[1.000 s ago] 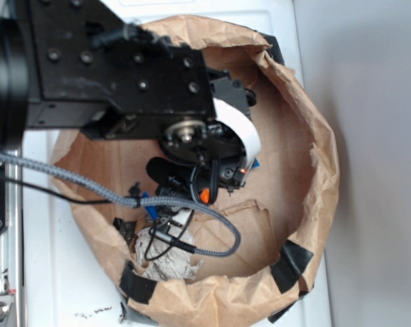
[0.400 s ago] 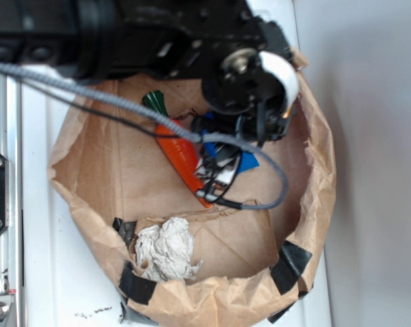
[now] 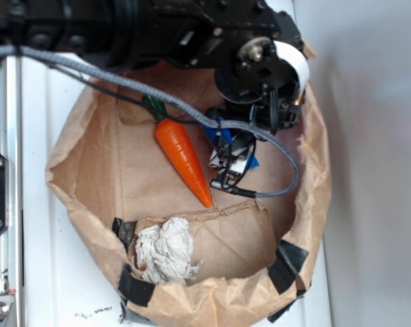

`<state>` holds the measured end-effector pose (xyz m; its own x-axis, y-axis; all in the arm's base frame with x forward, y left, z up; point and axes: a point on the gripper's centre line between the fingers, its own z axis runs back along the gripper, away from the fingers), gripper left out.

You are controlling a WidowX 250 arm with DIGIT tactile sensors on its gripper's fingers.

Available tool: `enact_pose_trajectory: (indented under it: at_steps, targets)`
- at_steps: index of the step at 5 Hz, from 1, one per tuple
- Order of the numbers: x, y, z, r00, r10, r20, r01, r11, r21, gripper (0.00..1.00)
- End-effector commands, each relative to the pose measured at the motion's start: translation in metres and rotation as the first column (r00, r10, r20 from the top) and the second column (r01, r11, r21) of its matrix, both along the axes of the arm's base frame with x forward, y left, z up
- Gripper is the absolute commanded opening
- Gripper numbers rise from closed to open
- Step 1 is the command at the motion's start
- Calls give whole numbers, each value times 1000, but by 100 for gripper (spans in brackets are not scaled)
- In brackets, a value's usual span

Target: Grab the blue sponge.

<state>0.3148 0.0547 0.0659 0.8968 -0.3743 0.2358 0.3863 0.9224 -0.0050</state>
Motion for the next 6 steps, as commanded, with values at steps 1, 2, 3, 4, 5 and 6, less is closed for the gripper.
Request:
enact_pose_trajectory:
  at_steps: [1, 2, 3, 4, 5, 6]
  targets:
    - [10, -3, -5, 989, 58, 138, -62, 998, 24, 100]
    - [9, -6, -10, 985, 123, 117, -124, 992, -1, 100]
    - [10, -13, -23, 985, 104, 138, -108, 994, 25, 100]
    - [9, -15, -27, 985, 93, 144, -98, 995, 30, 100]
    - [7, -17, -28, 989, 68, 135, -72, 997, 25, 100]
    - [1, -14, -11, 991, 42, 128, -41, 999, -13, 100]
